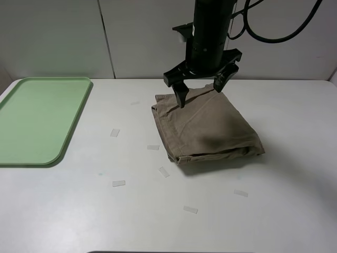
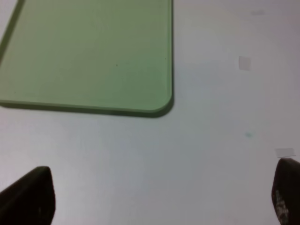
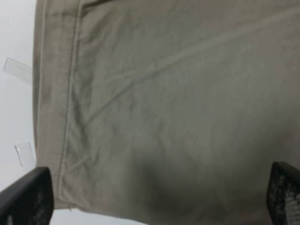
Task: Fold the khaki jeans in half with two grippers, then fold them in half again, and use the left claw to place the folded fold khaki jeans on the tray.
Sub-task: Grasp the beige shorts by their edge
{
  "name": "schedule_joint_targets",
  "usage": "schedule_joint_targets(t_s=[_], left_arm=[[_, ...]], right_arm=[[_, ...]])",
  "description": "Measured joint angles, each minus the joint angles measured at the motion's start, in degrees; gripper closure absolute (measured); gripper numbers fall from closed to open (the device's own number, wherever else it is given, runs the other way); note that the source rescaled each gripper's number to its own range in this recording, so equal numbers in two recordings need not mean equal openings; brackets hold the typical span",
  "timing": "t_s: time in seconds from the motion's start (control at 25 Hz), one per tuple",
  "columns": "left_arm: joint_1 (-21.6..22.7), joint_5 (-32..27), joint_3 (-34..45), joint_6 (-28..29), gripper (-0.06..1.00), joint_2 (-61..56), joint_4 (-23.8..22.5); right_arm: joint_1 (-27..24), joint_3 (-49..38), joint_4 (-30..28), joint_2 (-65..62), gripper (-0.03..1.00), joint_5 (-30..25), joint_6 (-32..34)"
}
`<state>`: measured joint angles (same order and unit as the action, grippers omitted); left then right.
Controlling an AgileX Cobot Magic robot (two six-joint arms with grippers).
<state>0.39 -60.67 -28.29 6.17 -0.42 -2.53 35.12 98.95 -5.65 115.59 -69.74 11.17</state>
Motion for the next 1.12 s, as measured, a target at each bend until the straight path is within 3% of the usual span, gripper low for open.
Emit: schedule_joint_targets(t_s=[0.32,0.72,1.12], left_arm=[[0.0,0.0,0.0,0.0,0.04,0.0,0.0],[0.1,0.0,0.0,0.0,0.04,0.0,0.0],[0.1,0.0,0.0,0.0,0.04,0.0,0.0]], right_arm=[[0.0,-0.1,0.1,-6.6,-0.03,-0.1,-1.3],[0.0,-0.9,3.2,-23.6,-0.03,0.0,-5.8],[0.0,-25.5,3.2,-47.3,-0.03,0.0,-7.1]])
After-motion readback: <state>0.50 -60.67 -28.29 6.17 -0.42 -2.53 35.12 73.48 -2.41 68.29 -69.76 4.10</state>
